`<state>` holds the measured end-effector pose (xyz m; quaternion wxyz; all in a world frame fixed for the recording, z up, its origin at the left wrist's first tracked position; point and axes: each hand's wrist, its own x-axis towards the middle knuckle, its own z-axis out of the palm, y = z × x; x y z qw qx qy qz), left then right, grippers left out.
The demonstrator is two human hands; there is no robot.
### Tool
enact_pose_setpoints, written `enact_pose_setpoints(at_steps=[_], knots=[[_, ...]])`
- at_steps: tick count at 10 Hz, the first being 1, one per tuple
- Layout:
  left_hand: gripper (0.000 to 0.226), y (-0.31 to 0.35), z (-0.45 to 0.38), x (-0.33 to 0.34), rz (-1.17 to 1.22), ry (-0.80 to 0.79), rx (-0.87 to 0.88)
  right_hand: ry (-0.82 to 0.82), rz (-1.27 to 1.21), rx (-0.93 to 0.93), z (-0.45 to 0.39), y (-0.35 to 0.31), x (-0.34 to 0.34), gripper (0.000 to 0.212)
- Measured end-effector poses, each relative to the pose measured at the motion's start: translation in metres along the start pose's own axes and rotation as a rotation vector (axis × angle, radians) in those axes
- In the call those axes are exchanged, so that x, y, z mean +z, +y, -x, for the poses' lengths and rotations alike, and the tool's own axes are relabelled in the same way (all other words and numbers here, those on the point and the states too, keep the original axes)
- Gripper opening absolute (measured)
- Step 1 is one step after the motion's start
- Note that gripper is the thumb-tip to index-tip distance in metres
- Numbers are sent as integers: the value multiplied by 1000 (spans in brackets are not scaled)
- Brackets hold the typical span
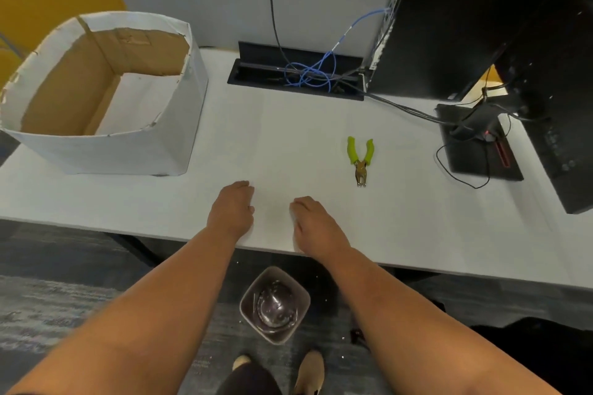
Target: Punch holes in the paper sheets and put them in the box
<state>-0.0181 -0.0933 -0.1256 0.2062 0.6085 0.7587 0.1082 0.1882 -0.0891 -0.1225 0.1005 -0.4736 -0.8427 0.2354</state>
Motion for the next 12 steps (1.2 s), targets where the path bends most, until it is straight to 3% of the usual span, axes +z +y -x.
enact_pose_setpoints(at_steps=[5,9,12], knots=[[35,-13,-58,-28,28,-104,81,75,-41,142,-81,-5,-15,46],[57,-3,-101,-50,-116,-275,124,132,41,277,-109,-7,-40,51],[59,44,-123,-102,-108,-183,132,226,156,230,-125,-8,-116,51]])
